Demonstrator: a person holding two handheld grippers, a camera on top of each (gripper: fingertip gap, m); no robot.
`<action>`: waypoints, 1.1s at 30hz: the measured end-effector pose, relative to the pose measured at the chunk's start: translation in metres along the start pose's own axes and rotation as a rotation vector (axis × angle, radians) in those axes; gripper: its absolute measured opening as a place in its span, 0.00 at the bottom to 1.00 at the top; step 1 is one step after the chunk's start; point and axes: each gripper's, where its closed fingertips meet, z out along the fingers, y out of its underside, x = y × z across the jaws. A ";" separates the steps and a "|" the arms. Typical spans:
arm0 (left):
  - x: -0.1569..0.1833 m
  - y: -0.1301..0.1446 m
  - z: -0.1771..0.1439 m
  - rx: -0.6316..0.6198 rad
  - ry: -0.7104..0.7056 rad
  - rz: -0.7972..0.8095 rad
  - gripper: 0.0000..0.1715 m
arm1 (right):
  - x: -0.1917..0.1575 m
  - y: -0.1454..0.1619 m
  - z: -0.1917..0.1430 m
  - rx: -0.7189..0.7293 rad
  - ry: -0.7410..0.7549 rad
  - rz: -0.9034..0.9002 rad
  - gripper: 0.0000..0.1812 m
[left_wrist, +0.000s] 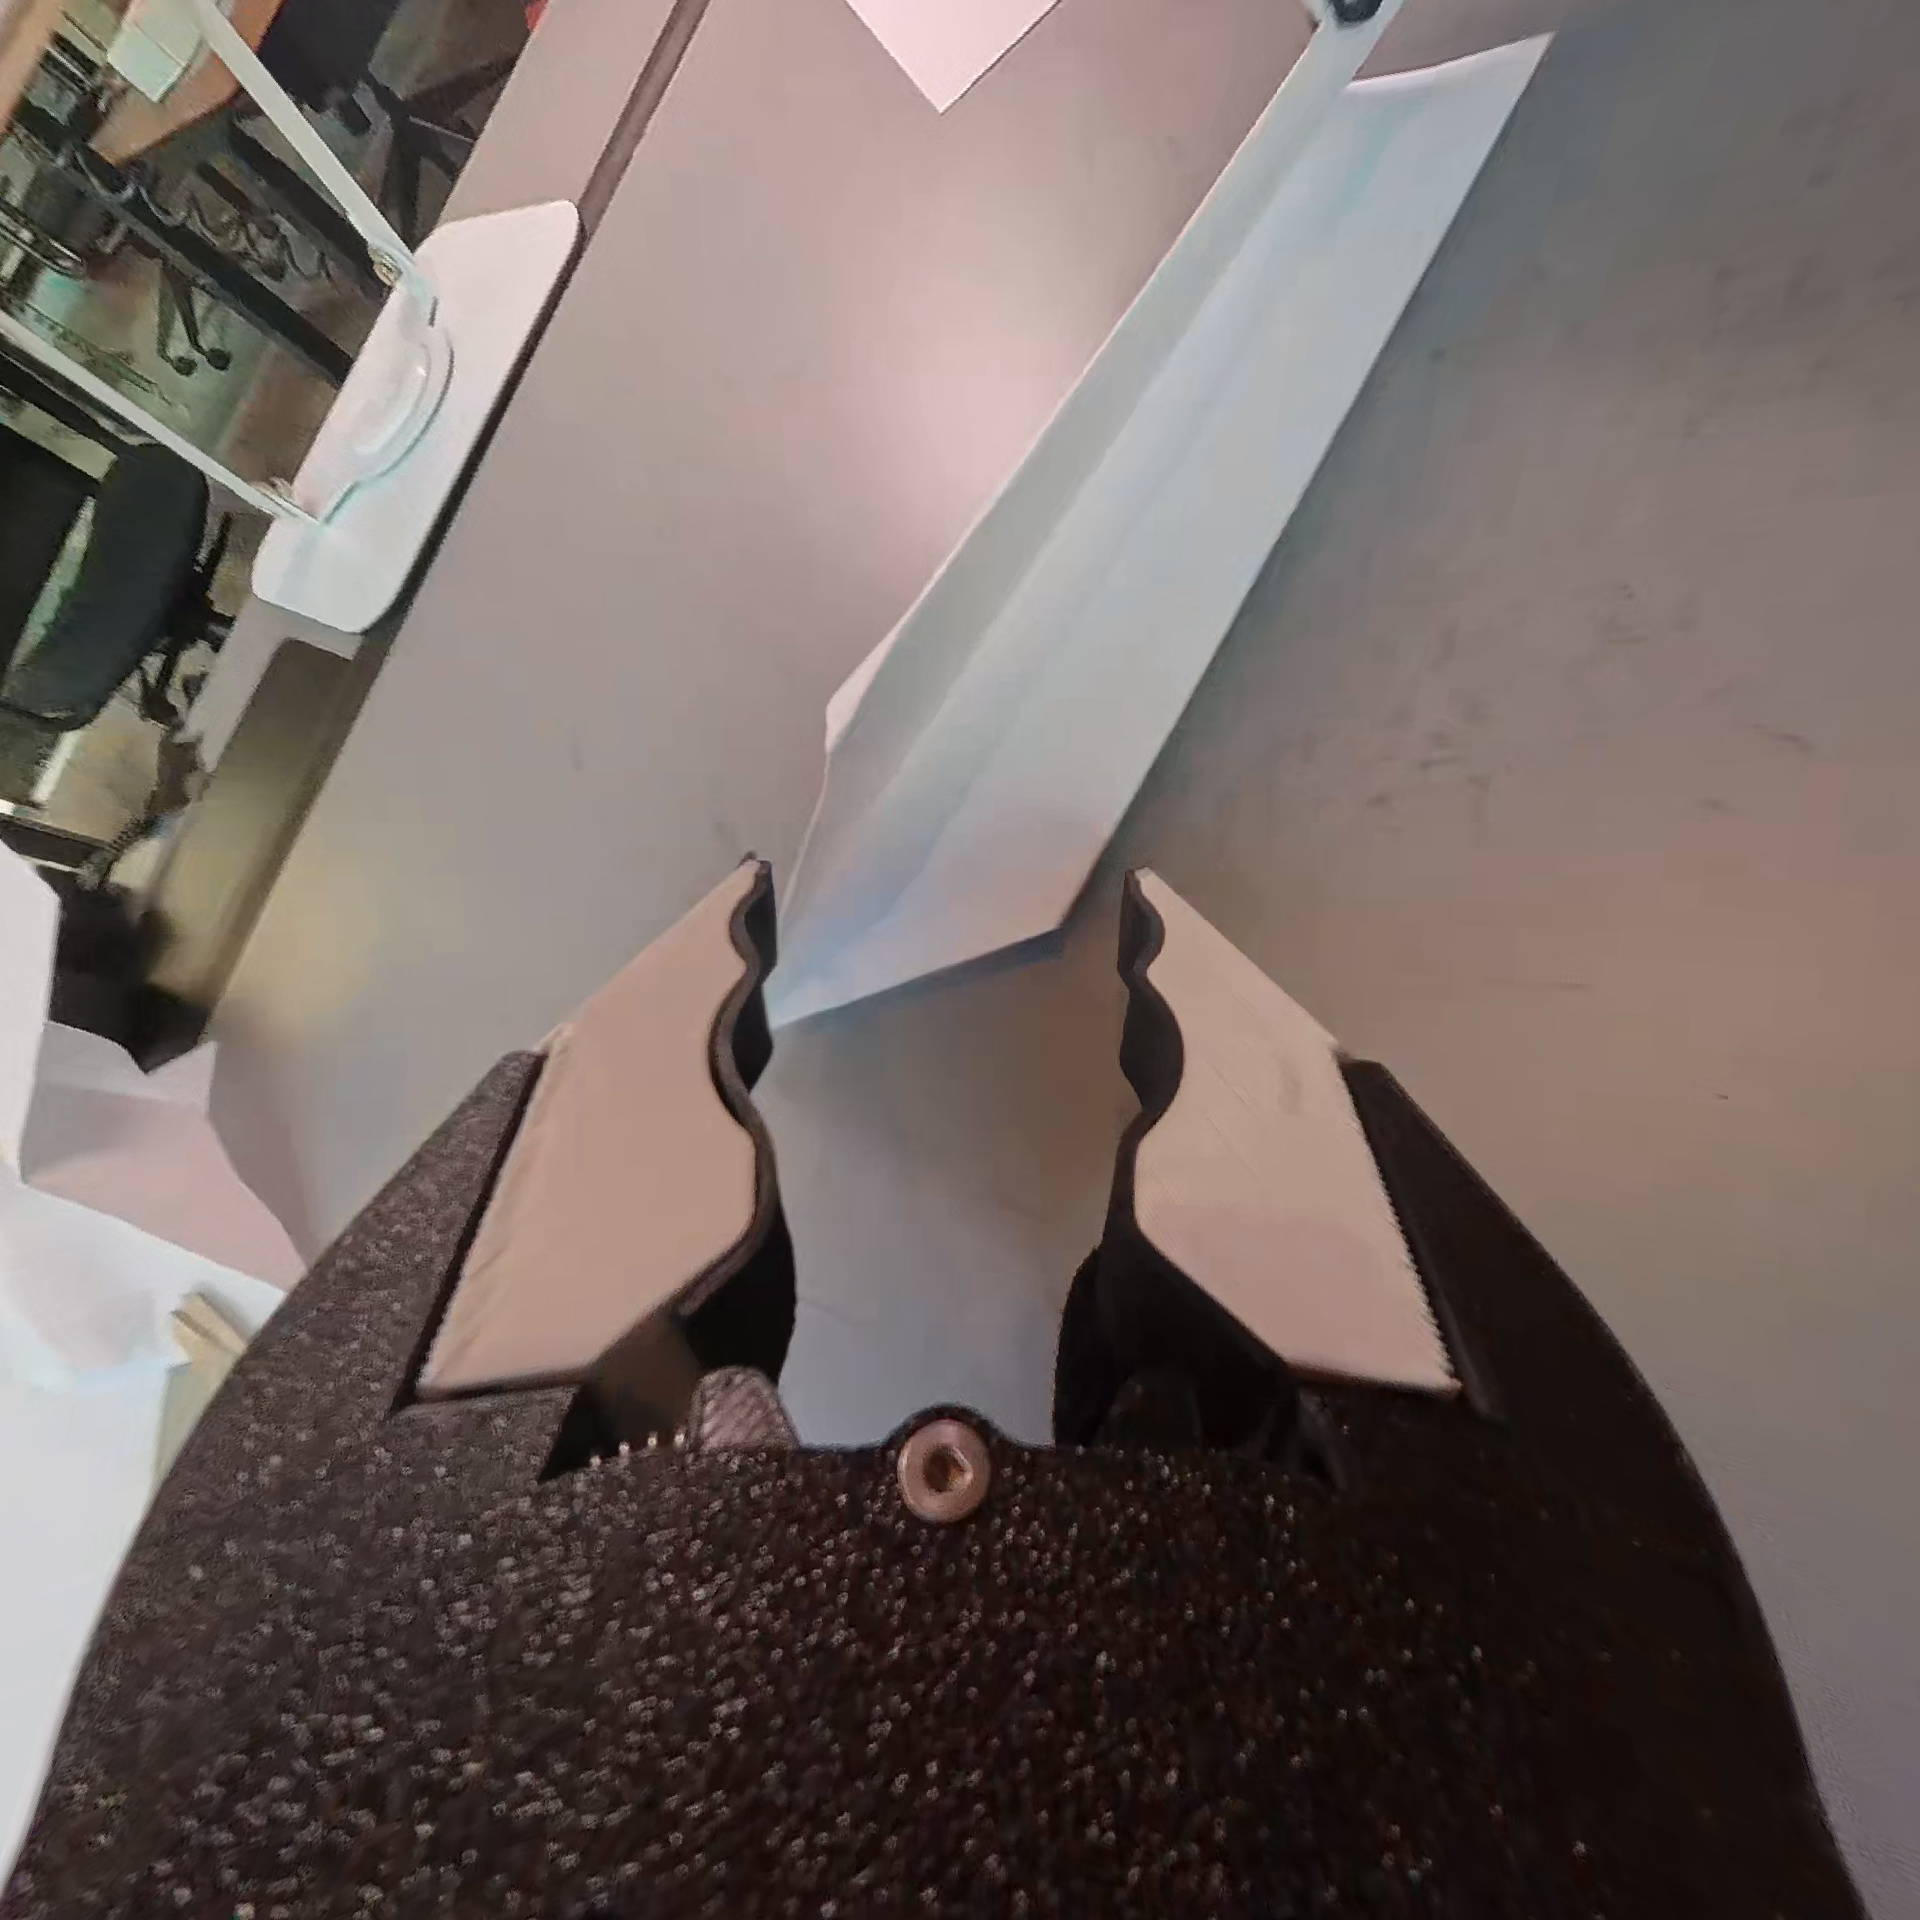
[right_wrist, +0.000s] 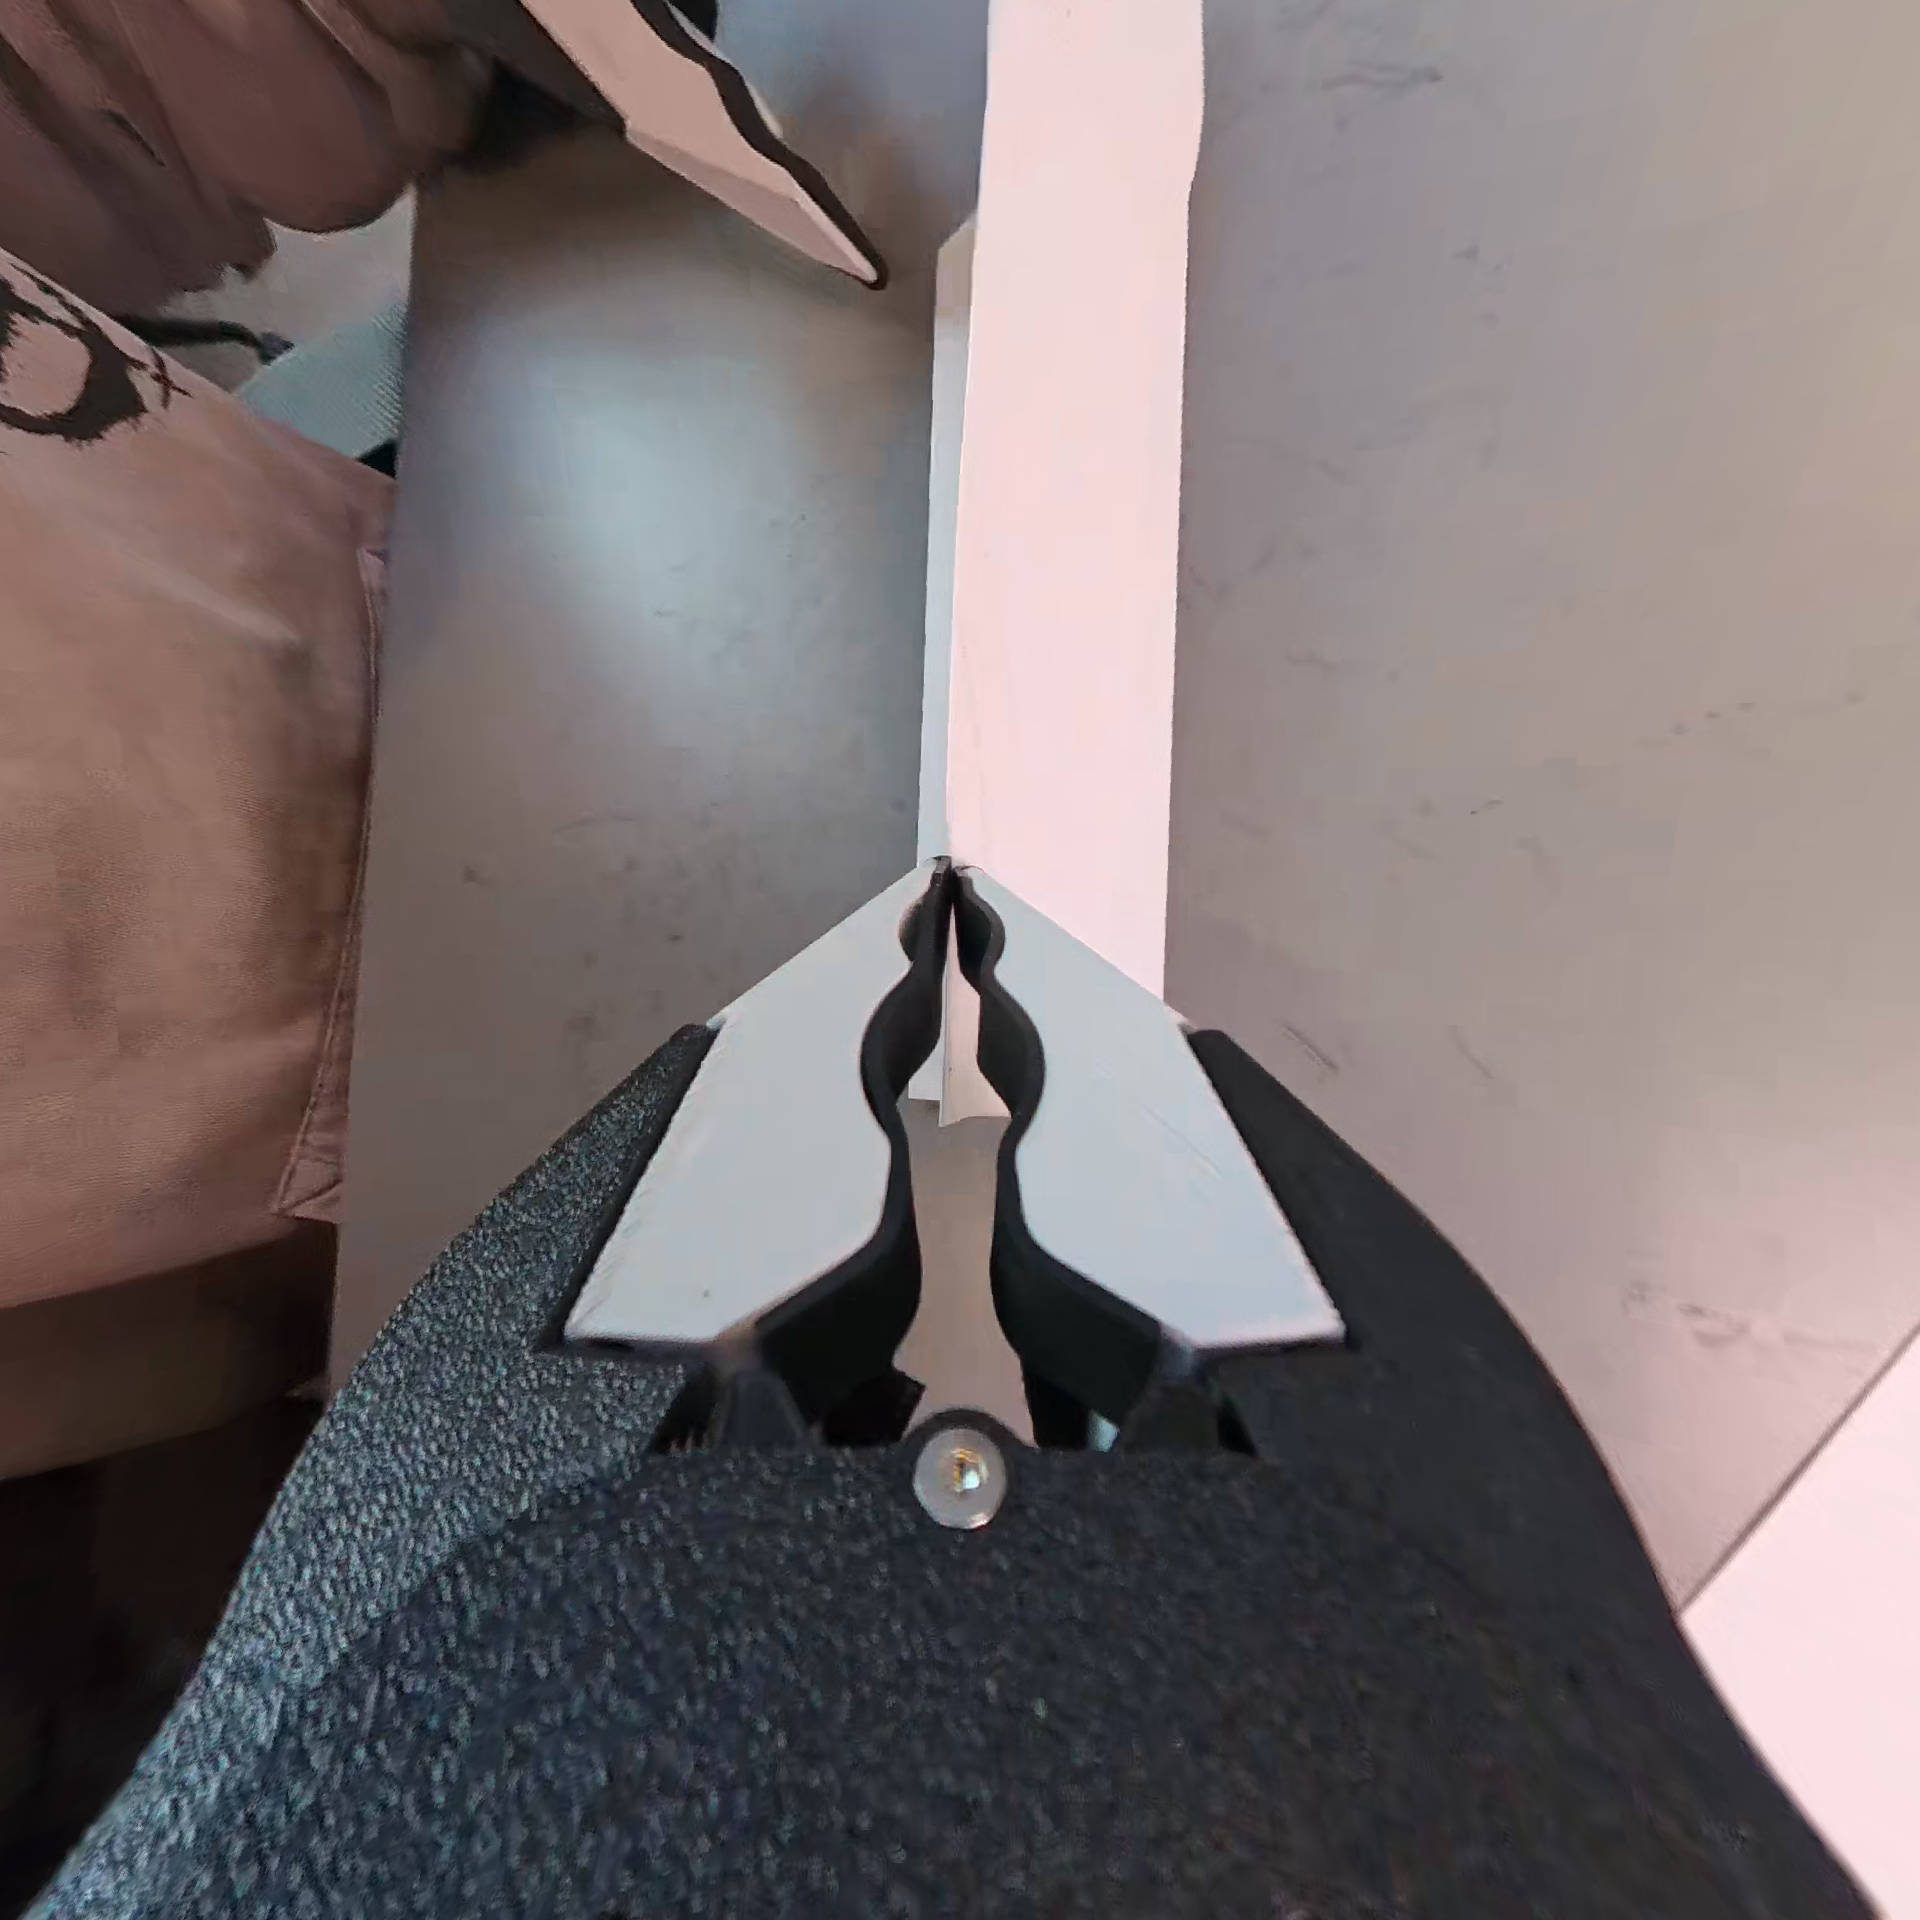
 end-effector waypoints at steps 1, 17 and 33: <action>-0.004 -0.002 0.004 -0.002 0.005 0.040 0.40 | -0.004 0.001 -0.002 0.009 -0.040 0.029 0.00; 0.020 -0.033 0.032 0.124 0.608 -0.208 0.00 | -0.002 0.018 -0.030 0.230 -0.275 0.207 0.00; -0.050 -0.125 -0.009 0.717 0.803 -0.934 0.00 | 0.013 -0.079 -0.076 0.838 0.333 0.047 0.16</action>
